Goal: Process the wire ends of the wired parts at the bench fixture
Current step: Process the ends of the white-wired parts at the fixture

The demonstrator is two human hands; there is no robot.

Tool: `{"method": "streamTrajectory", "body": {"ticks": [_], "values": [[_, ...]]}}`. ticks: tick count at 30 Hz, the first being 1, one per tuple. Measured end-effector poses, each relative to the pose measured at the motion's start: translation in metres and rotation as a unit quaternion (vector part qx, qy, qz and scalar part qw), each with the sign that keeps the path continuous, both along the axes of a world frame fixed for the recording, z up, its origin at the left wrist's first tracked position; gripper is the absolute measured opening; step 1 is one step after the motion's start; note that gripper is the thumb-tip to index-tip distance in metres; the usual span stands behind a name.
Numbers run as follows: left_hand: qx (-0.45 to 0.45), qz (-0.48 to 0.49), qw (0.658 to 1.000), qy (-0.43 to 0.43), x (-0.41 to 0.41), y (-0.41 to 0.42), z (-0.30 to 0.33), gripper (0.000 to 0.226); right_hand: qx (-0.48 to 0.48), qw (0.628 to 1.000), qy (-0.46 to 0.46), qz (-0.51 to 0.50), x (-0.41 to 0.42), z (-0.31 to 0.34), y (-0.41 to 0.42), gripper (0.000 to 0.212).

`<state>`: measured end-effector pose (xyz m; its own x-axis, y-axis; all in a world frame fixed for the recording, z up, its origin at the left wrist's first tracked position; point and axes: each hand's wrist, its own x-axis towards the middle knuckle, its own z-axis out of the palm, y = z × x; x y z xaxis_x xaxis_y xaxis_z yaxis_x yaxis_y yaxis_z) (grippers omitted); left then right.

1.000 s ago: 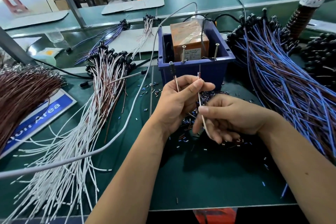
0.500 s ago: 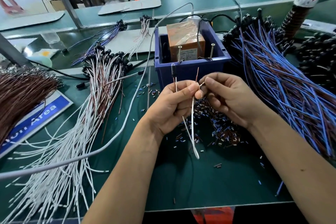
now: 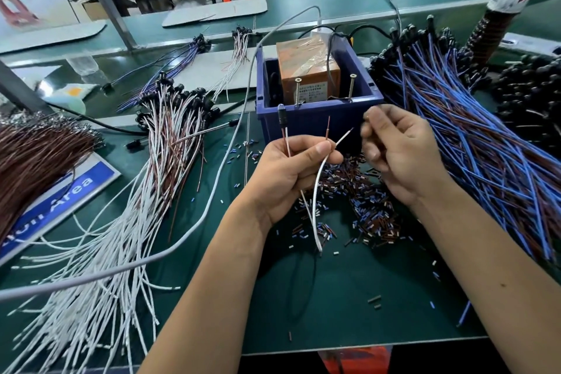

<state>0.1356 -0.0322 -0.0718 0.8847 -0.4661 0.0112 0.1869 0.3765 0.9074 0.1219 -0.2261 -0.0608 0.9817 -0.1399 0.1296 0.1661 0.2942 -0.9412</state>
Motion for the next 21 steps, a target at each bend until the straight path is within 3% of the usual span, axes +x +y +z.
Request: {"method": "streamTrajectory", "body": {"ticks": [4, 8, 10, 13, 16, 21], "values": [[-0.032, 0.039, 0.999, -0.013, 0.0, 0.001, 0.001, 0.013, -0.054, 0.998, 0.019, -0.011, 0.001, -0.002, -0.008, 0.02], [-0.023, 0.13, 0.99, -0.057, -0.002, -0.008, -0.001, 0.006, -0.087, 0.978, 0.053, 0.18, -0.004, -0.005, 0.006, 0.045], [-0.026, 0.147, 0.987, -0.065, -0.004, -0.011, -0.002, 0.003, -0.129, 0.963, 0.028, 0.235, -0.008, -0.006, 0.011, 0.042], [-0.031, 0.147, 0.985, -0.084, -0.007, -0.013, -0.002, 0.004, -0.162, 0.962, -0.001, 0.219, -0.01, -0.005, 0.01, 0.029], [-0.029, 0.149, 0.983, -0.105, -0.007, -0.014, -0.002, 0.007, -0.138, 0.964, -0.003, 0.227, -0.011, -0.004, 0.008, 0.017], [-0.017, 0.171, 0.978, -0.119, -0.006, -0.014, -0.002, 0.005, -0.113, 0.965, 0.011, 0.236, -0.012, -0.005, 0.013, 0.019]]}}
